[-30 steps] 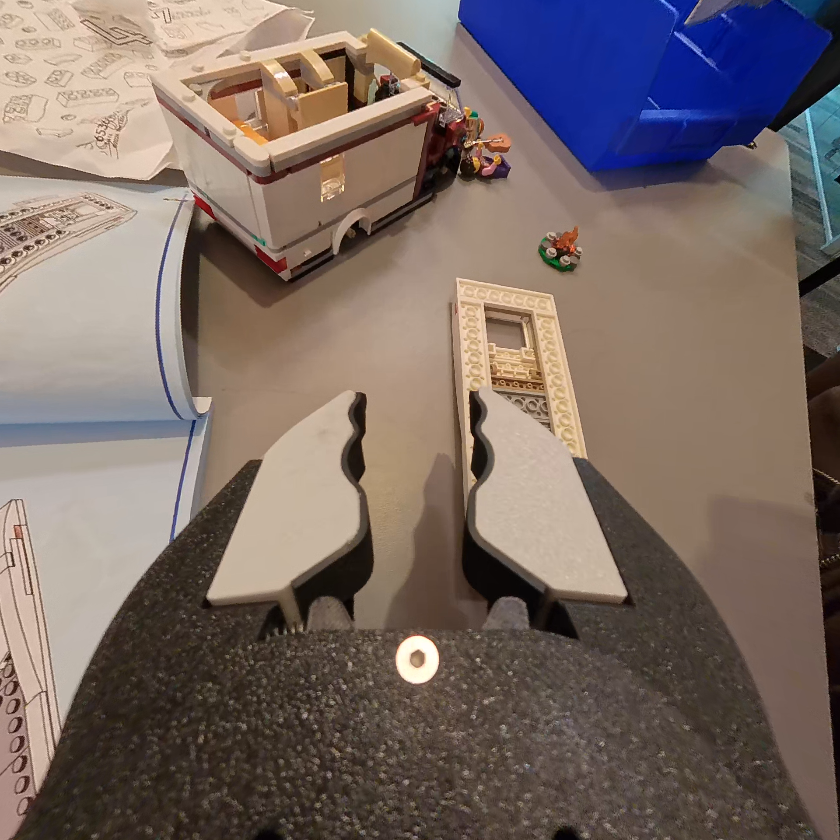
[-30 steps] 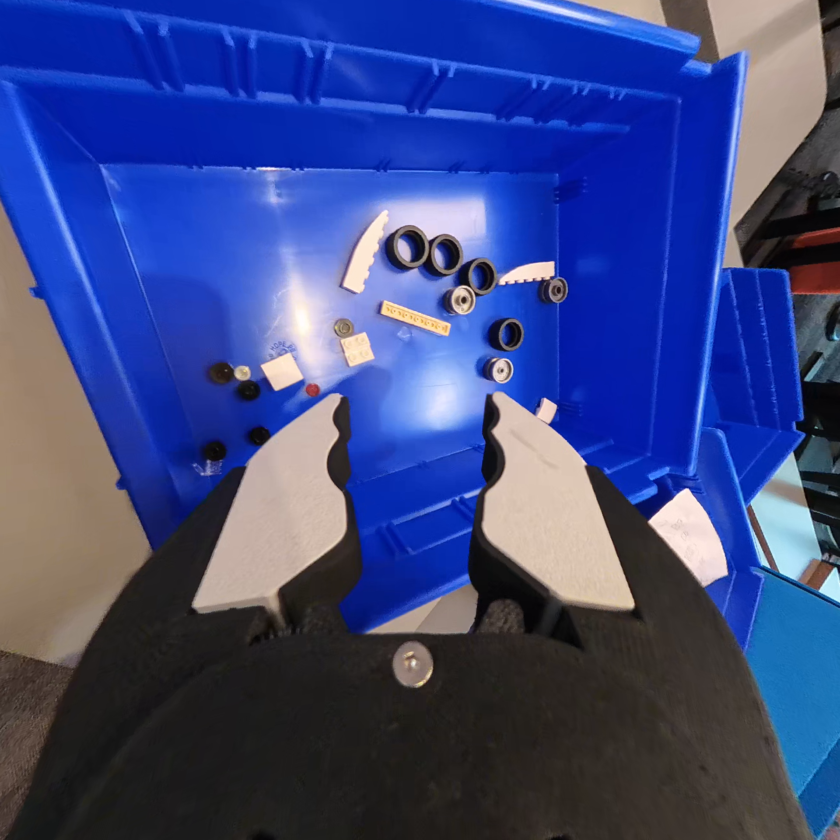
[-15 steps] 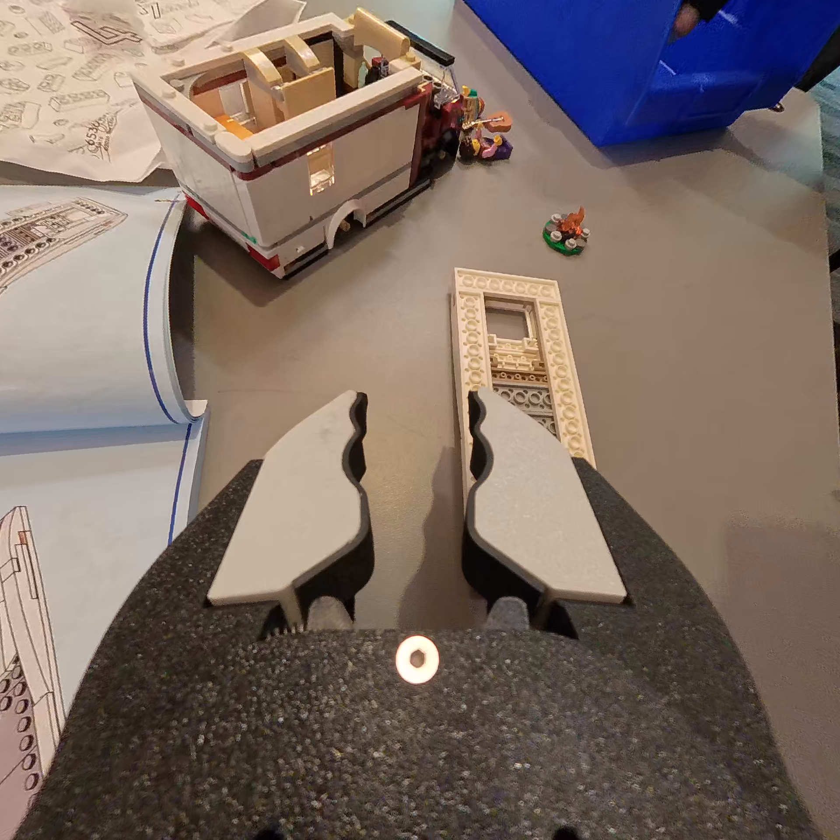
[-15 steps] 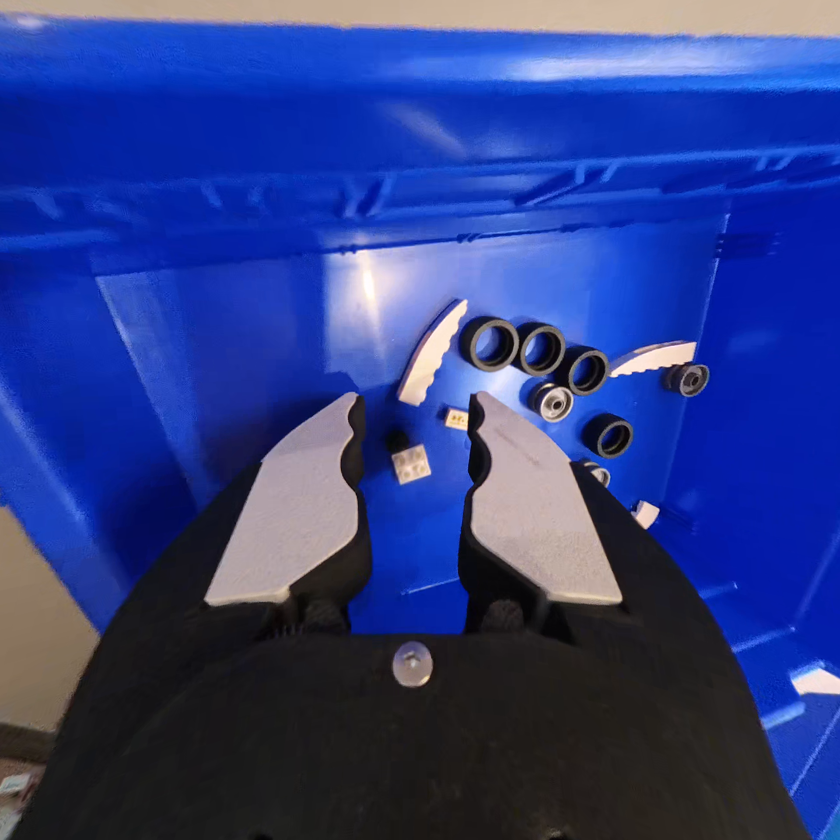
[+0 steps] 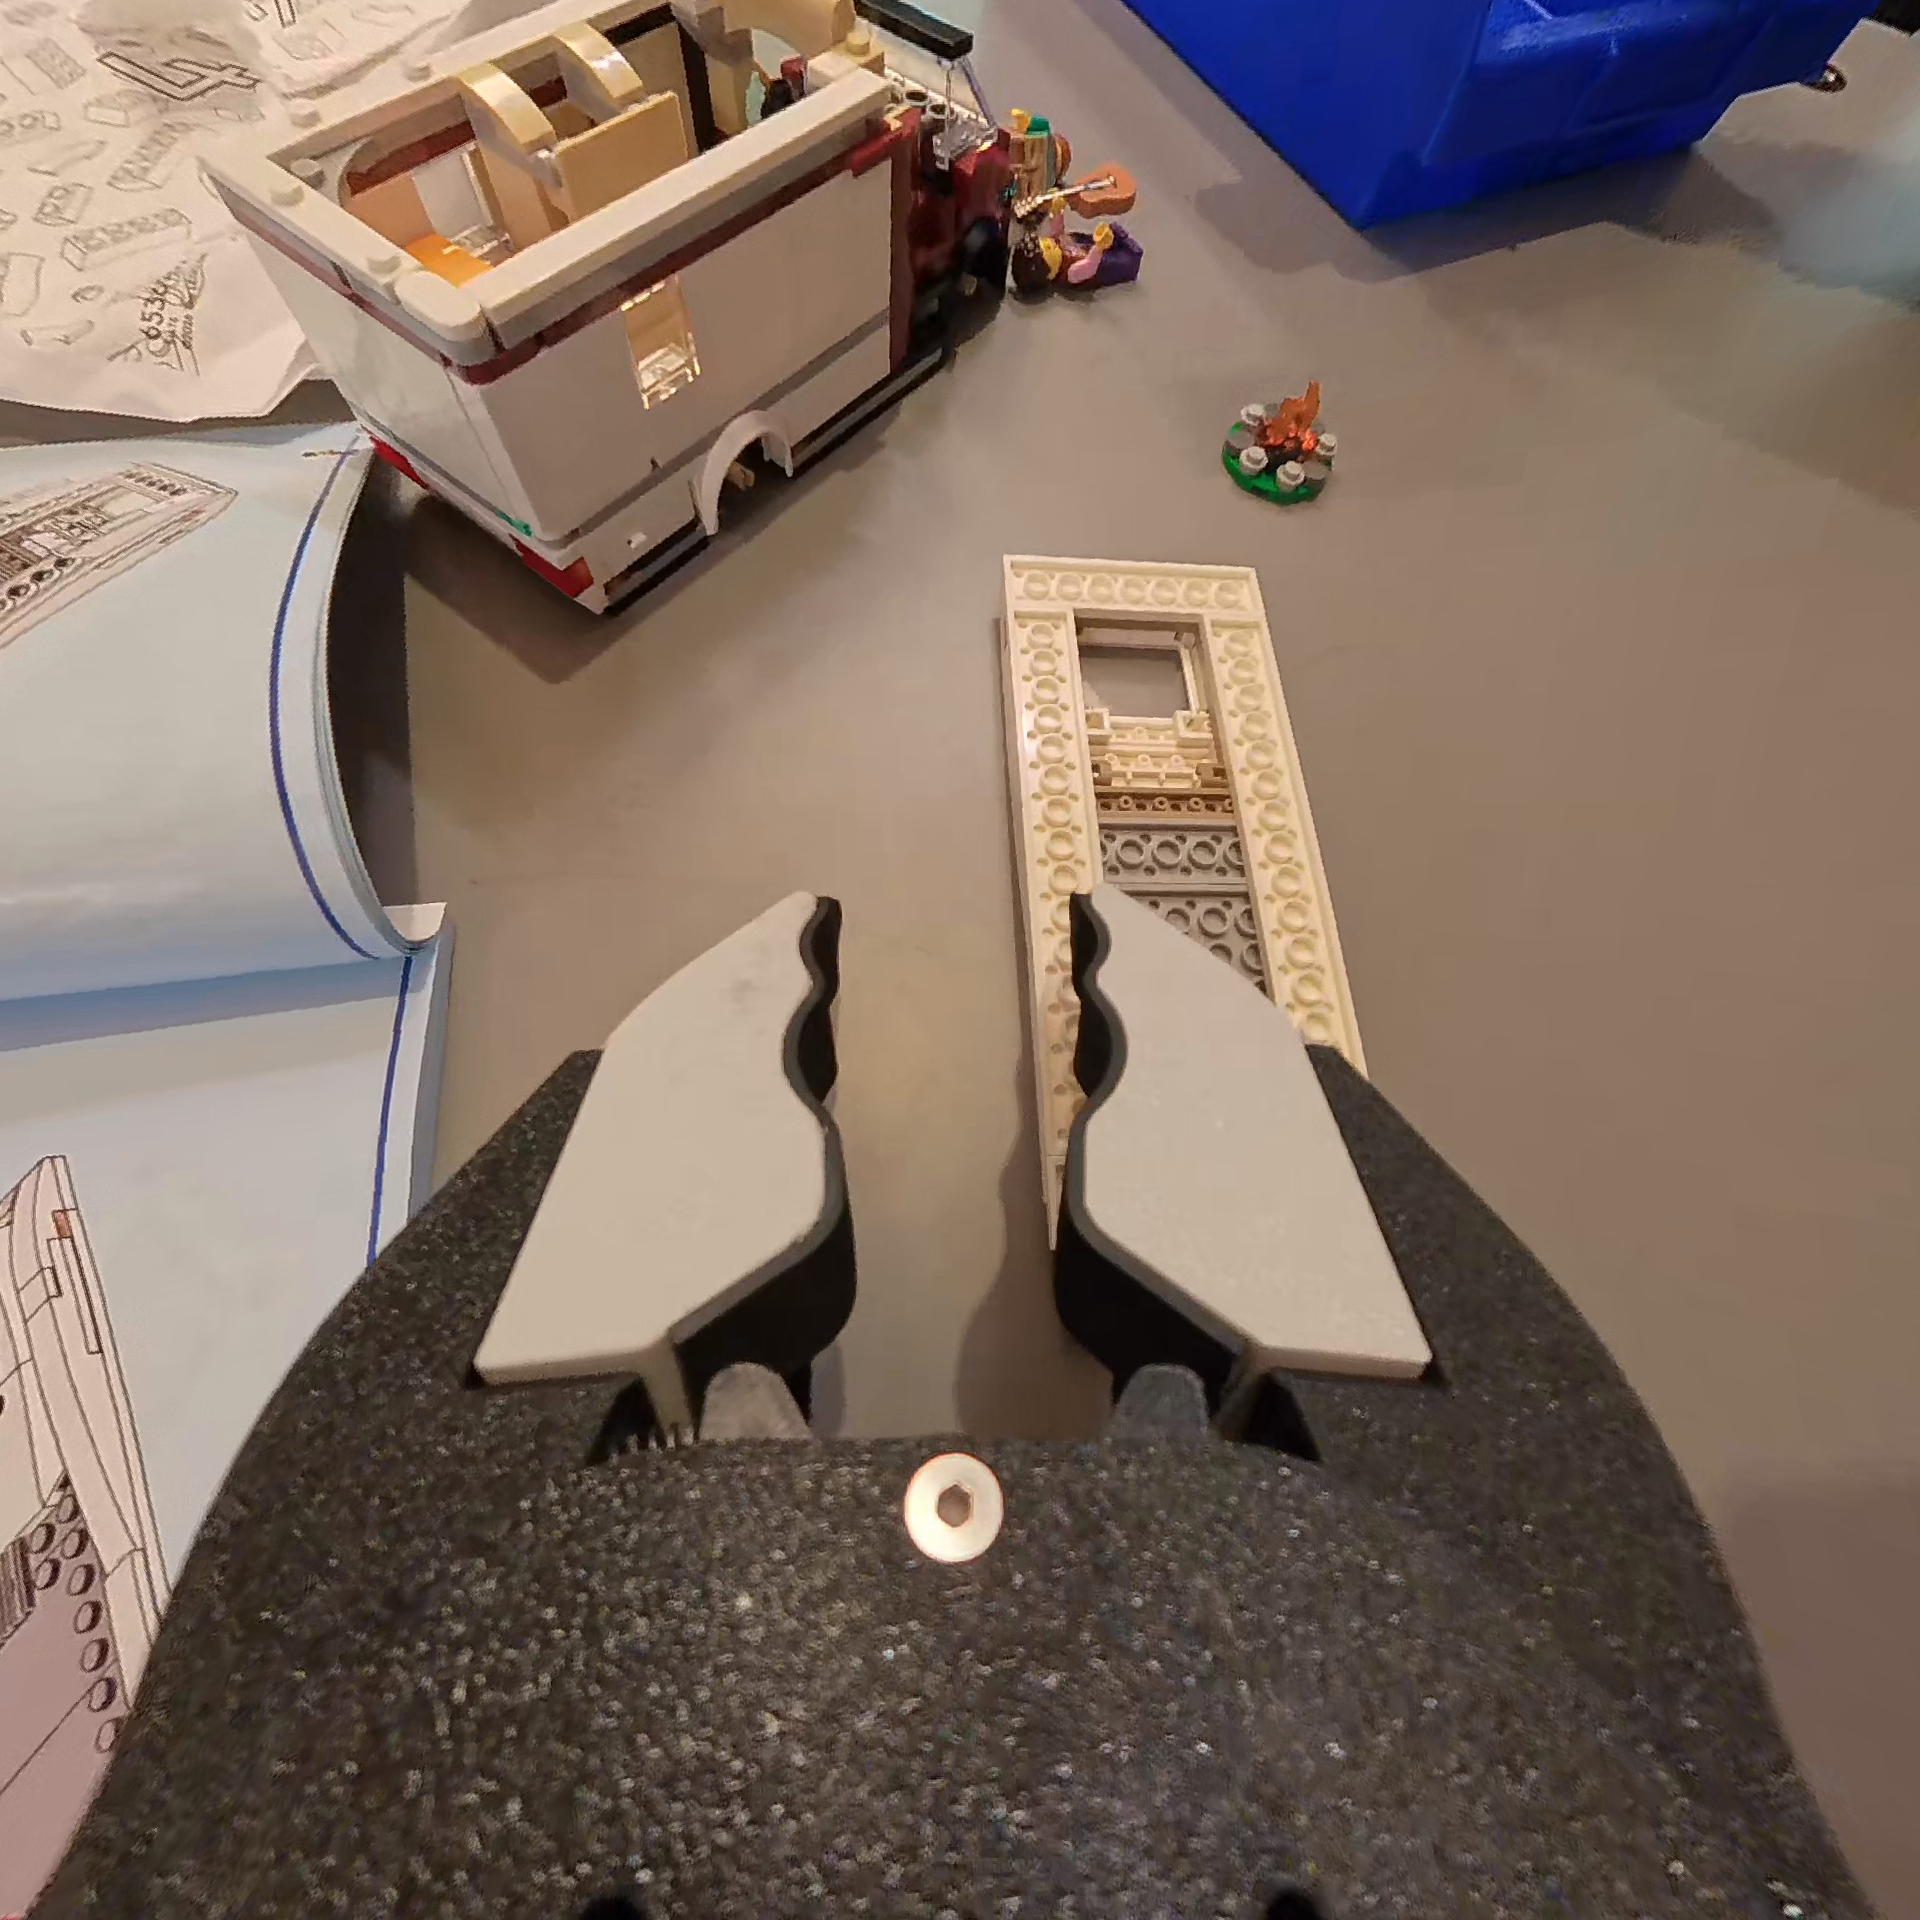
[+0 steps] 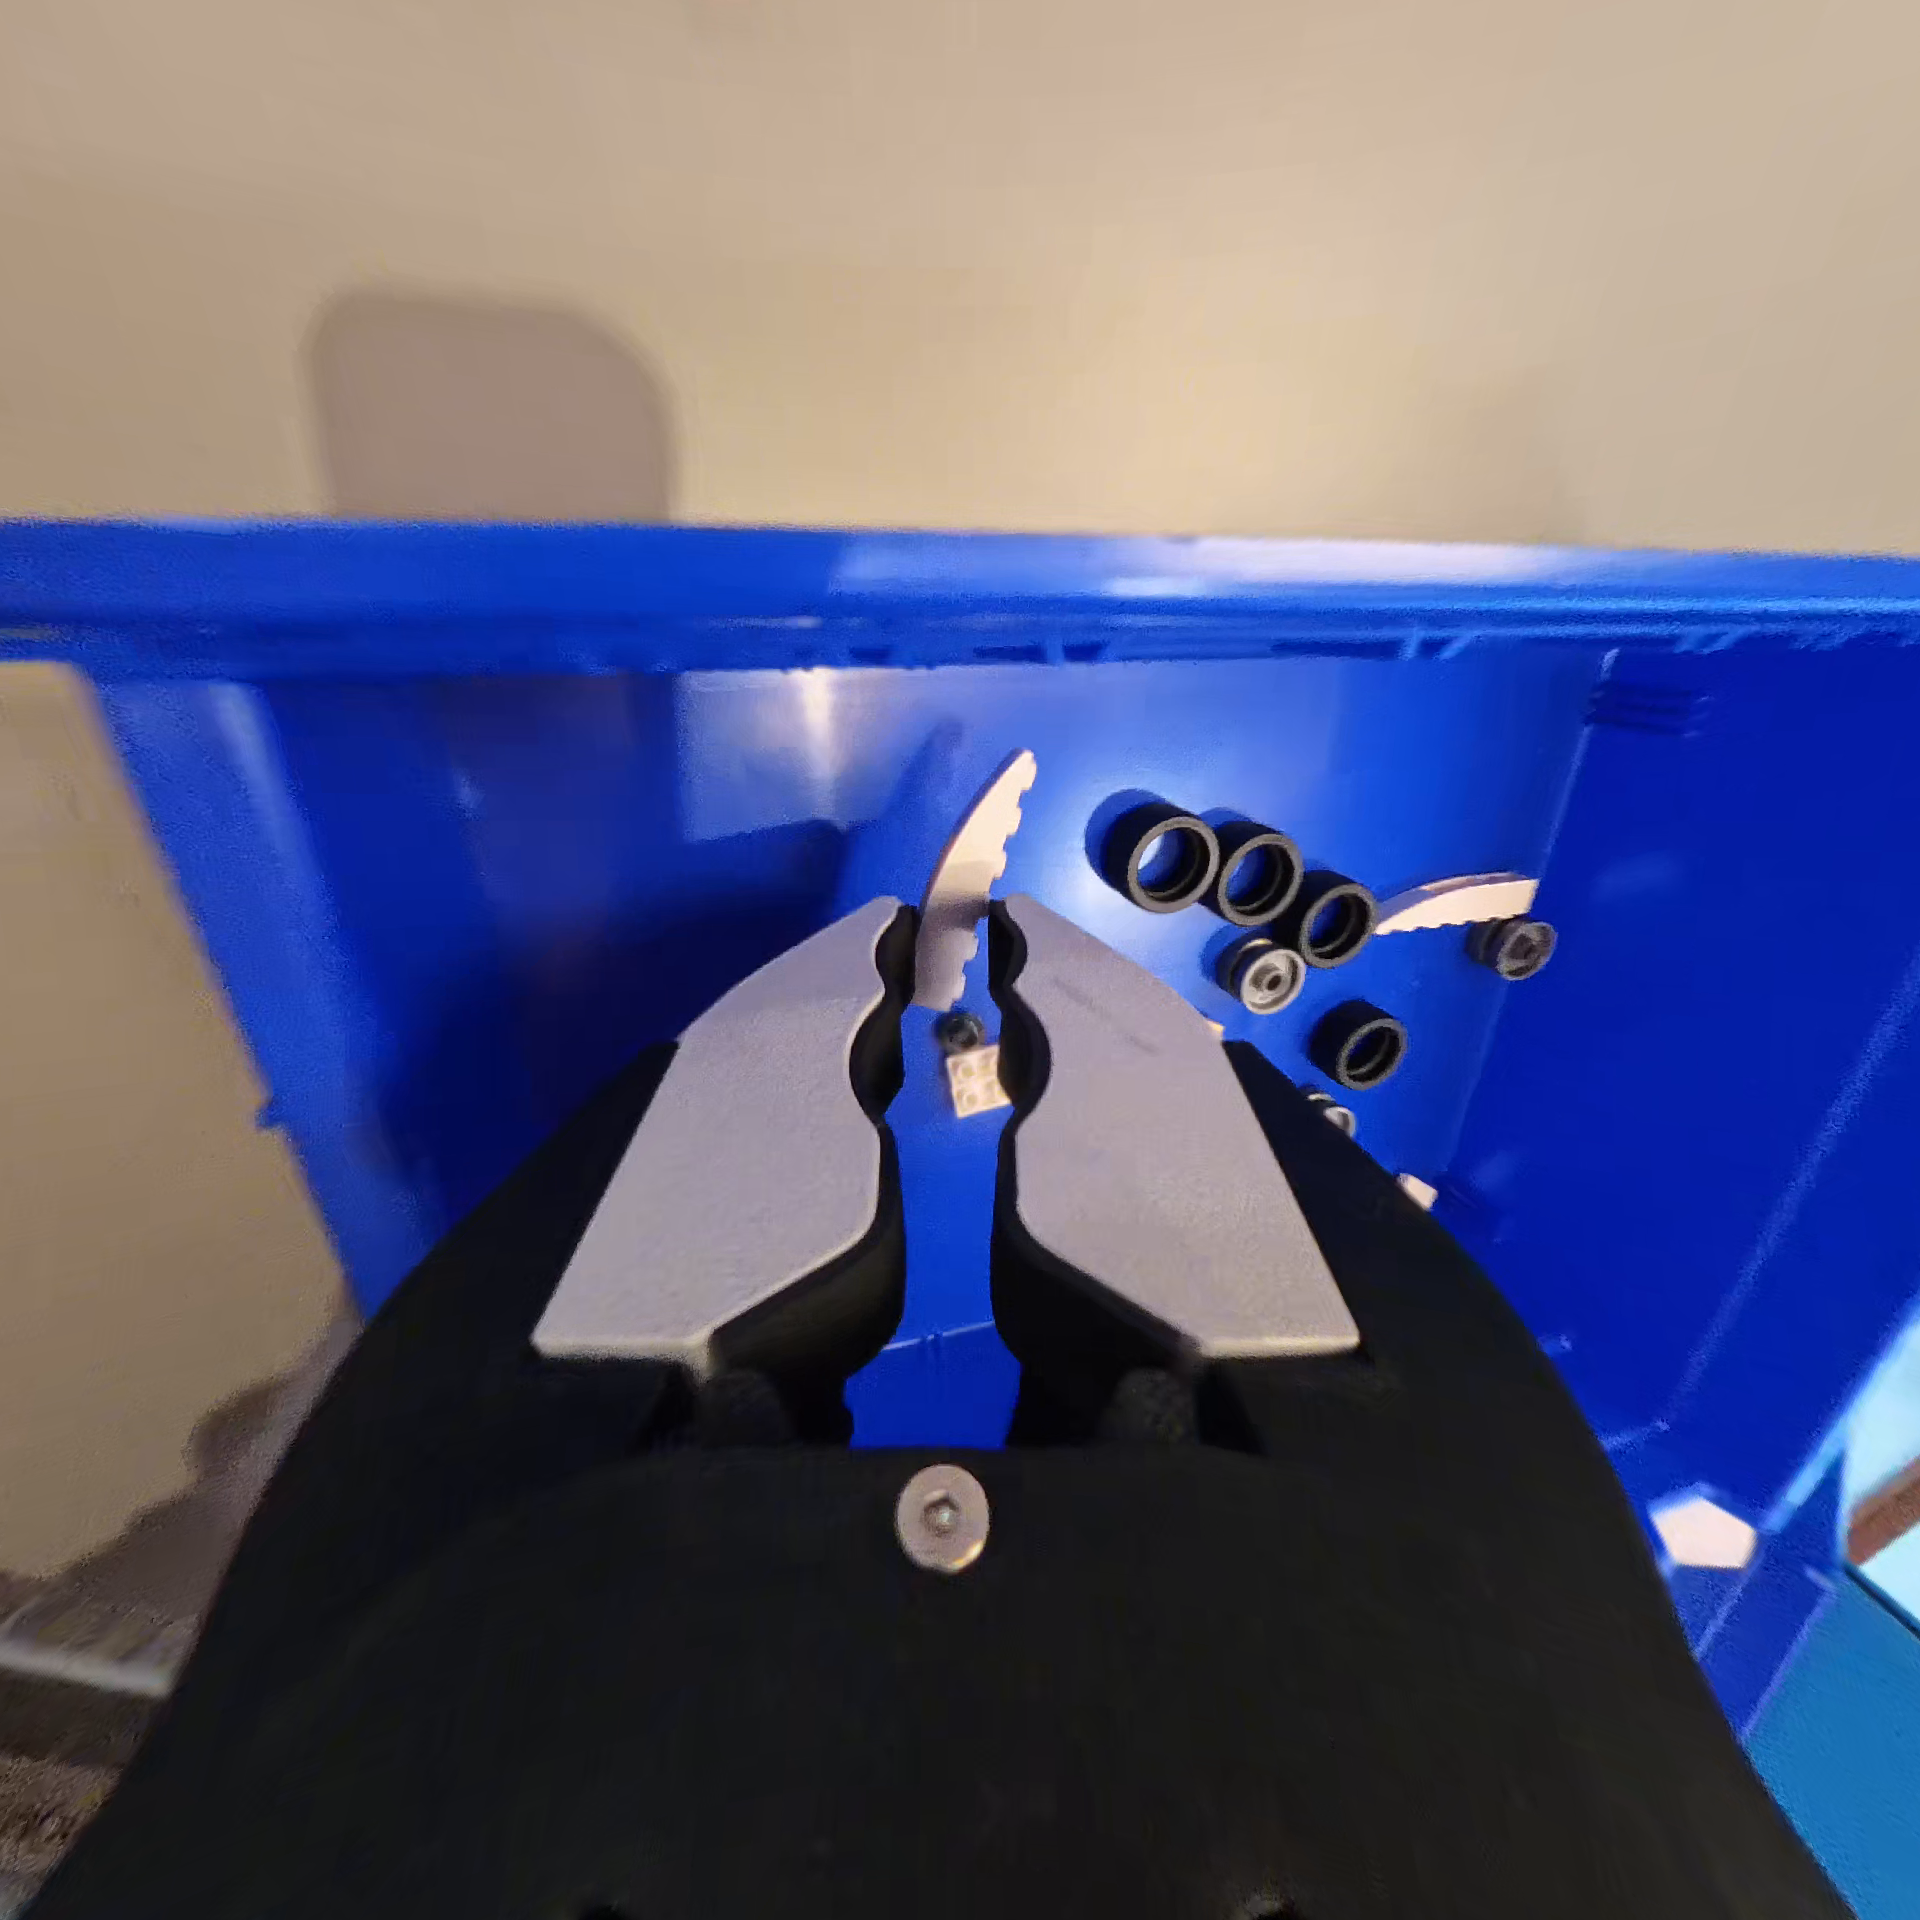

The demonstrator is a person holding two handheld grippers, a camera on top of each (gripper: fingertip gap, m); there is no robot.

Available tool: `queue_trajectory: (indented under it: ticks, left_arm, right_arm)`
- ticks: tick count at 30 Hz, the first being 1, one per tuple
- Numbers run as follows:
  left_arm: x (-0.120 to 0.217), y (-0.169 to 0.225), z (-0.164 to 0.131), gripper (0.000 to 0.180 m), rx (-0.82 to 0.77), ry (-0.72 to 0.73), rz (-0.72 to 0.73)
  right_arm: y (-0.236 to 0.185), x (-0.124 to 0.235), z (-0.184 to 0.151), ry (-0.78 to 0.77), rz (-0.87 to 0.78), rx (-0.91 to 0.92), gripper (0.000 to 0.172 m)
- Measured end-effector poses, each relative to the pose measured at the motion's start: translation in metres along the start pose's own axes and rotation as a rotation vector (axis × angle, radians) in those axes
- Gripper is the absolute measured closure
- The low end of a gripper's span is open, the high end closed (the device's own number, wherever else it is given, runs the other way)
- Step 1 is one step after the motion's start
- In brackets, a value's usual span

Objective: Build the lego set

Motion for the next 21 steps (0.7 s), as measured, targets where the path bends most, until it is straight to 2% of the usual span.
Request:
queue_trajectory:
  ticks: [6, 8, 10, 15, 17, 21]
  left_arm:
    - [0.001, -0.001, 0.000, 0.137, 0.008, -0.001, 0.002]
    - [0.000, -0.001, -0.001, 0.137, 0.005, -0.004, 0.004]
    - [0.000, -0.001, -0.001, 0.138, 0.007, -0.006, 0.004]
    - [0.002, -0.003, 0.000, 0.138, 0.030, 0.006, -0.004]
    - [0.002, -0.003, 0.000, 0.138, 0.032, 0.009, -0.004]
    - [0.000, -0.001, 0.000, 0.138, 0.008, -0.009, 0.005]
  right_arm:
    - [-0.030, 0.060, 0.030, 0.121, -0.071, 0.081, 0.158]
    - [-0.048, 0.066, 0.039, 0.140, -0.087, 0.117, 0.158]
    - [-0.058, 0.064, 0.044, 0.077, -0.157, 0.112, 0.159]
    - [-0.070, 0.069, 0.038, 0.045, -0.204, 0.156, 0.159]
    - [-0.070, 0.079, 0.035, 0.097, -0.181, 0.126, 0.159]
    - [-0.084, 0.084, 0.044, 0.228, -0.035, 0.084, 0.159]
Point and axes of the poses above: each gripper's, where its closed fingertips meet, x back along the fingers, z out of its top, y = z × x across the jaws, the point moved 8 cm from there along x, back along the fingers, and after that the axes turned 10 degrees about x, right-handed, at the moved point
